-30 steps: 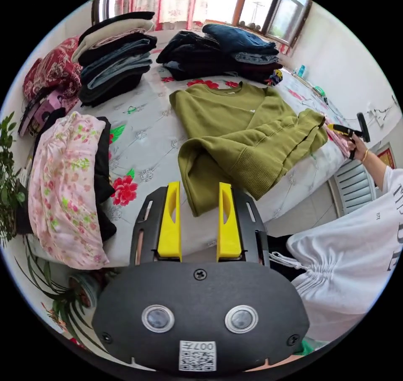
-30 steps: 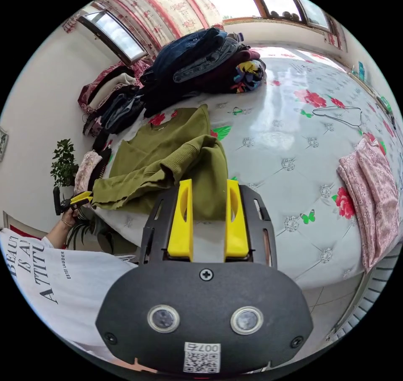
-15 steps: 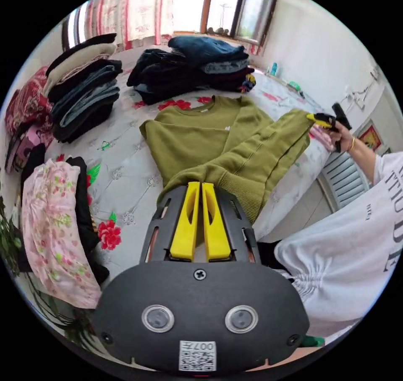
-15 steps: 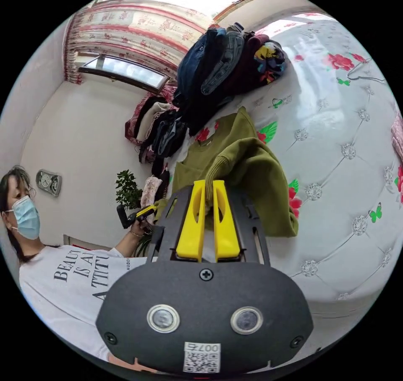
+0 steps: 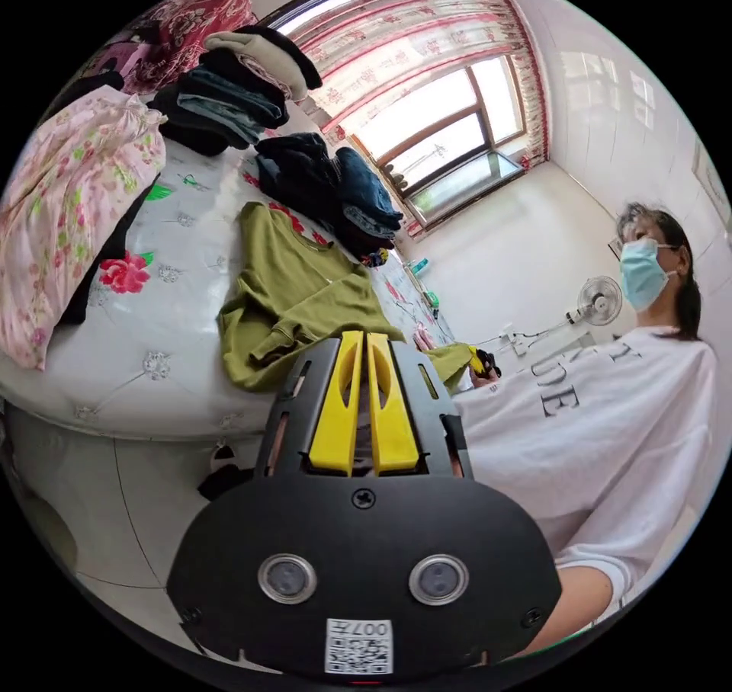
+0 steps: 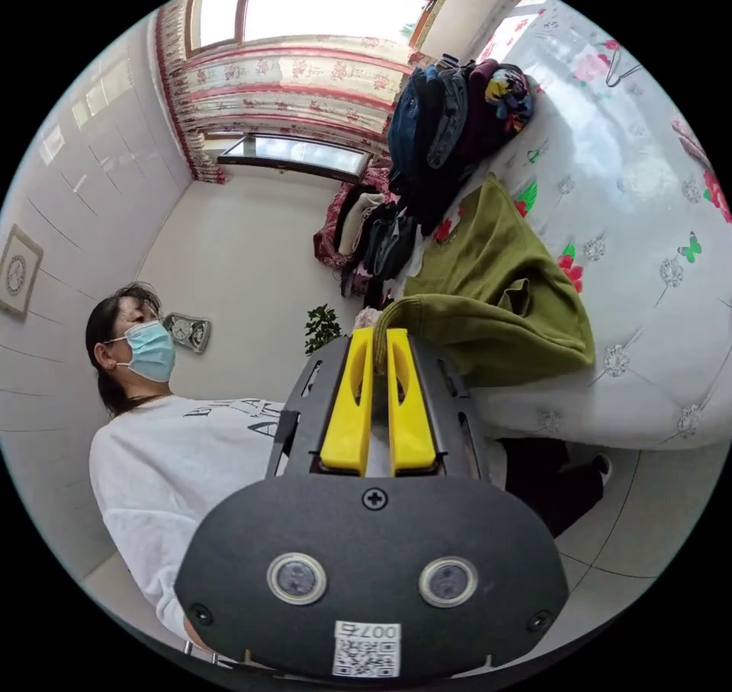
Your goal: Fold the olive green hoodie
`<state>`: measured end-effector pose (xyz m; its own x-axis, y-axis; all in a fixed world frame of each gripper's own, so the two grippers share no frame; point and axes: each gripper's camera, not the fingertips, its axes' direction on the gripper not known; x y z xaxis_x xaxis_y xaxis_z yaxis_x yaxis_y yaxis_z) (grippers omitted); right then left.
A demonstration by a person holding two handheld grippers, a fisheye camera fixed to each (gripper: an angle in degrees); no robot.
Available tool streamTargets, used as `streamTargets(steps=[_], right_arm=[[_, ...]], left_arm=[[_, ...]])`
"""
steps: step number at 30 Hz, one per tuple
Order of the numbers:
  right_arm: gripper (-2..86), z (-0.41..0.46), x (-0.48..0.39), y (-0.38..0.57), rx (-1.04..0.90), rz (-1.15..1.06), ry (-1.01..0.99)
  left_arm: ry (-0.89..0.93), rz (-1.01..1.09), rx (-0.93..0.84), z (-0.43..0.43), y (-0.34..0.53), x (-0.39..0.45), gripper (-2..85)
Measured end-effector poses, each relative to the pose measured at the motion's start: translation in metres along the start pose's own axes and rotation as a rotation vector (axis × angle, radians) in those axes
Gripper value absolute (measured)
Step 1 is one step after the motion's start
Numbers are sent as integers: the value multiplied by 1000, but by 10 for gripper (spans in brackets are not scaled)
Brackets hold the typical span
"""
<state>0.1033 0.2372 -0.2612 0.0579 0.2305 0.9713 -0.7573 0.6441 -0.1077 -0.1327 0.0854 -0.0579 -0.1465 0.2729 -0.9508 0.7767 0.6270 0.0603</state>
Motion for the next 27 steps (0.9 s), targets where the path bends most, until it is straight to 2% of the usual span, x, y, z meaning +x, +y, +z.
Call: streamTargets(steps=[4,6,8,10,13,20,21,23,26,27], right_arm=[[68,49,21,-87,134,71,93],[79,69,24,-112,92,77,256],[86,83,19,-120,34,22,438],[92,96,19,-107,-54,-60,676],[98,98,39,-73,-146,-57,823],[101,74,78,-35,-153,27,839],[98,76,88,-37,-180,50,812],[90,85,103,-42,-256,81,786],[70,83,108,-46,-281,61,802],[63,76,111,-48,-292,73,745]], left_arm=[[-143,-409,109,48,-89,-85,0],[-173,-450,147,54,-112,-92,19],[-231,-387,113,57,-128,-82,42],[-361,-270,4,60,-127,-64,66],[-489,-190,-111,58,-89,-51,85],[-497,-212,-167,41,-30,-55,129],[-459,-220,-194,48,-30,-60,131],[-529,-206,-267,61,-34,-65,127],[-545,-251,-278,57,-39,-84,75],[-452,-327,-275,47,-41,-97,52]])
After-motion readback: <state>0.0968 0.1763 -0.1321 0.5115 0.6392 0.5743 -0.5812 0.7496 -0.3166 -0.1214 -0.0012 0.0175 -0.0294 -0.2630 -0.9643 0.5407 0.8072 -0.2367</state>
